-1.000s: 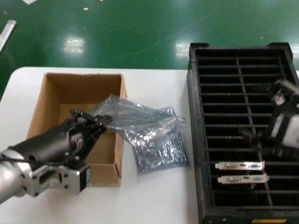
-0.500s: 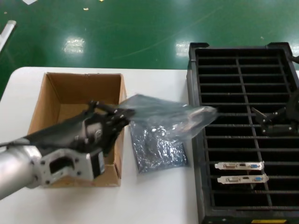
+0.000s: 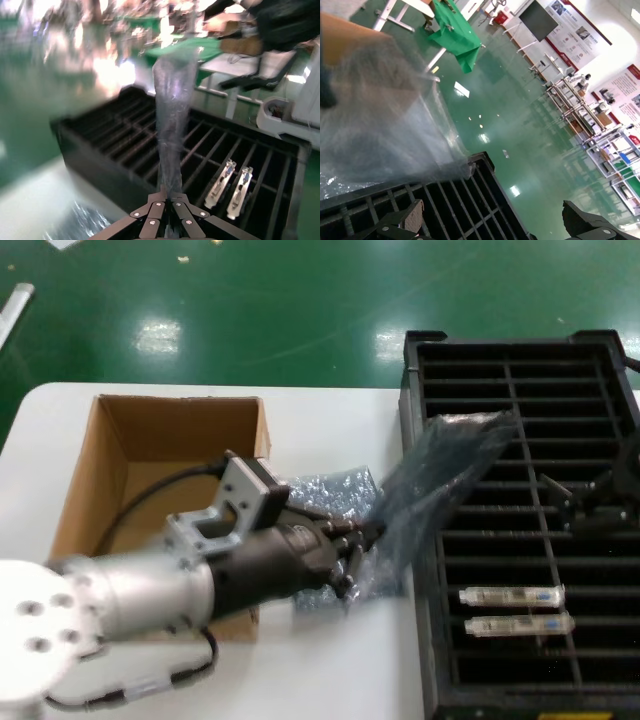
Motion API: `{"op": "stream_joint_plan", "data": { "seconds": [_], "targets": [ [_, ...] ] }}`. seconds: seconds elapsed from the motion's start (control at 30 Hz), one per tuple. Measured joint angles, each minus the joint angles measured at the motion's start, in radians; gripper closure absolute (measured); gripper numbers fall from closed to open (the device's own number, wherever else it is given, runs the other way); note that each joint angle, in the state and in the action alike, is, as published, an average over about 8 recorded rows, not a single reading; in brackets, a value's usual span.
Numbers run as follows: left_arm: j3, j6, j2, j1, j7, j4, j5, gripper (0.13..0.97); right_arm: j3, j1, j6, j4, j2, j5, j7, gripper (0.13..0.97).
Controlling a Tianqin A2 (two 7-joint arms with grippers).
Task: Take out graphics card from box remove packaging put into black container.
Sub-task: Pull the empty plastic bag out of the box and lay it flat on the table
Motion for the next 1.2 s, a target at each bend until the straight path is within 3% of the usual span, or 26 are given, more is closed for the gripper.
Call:
{"op": "stream_joint_plan", "data": {
  "seconds": [0.1,0.23,0.47,0.73,0.97,1.2],
  "targets": [
    [0.0,0.019,0.082,-0.026,-0.121,0.077,0.114,0.959,0.0,0.0,0.0,0.0,0.0,0.0,0.0,0.135],
    [0.016,-0.02,0.134,-0.056,-0.224,0.18,0.215,0.959,0.0,0.0,0.0,0.0,0.0,0.0,0.0,0.129],
    [0.026,-0.14,0.154,-0.125,-0.275,0.366,0.295,0.959,0.0,0.0,0.0,0.001,0.0,-0.001,0.001,0.129],
    [0.026,-0.23,0.149,-0.195,-0.298,0.52,0.33,0.951,0.0,0.0,0.0,0.001,0.0,-0.001,0.001,0.129],
    [0.028,-0.239,0.14,-0.22,-0.331,0.532,0.335,0.902,0.0,0.0,0.0,0.001,0.0,-0.001,0.001,0.129],
    [0.028,-0.184,0.115,-0.211,-0.371,0.415,0.323,0.819,0.0,0.0,0.0,0.0,0.0,0.0,0.0,0.129]
  ]
}}
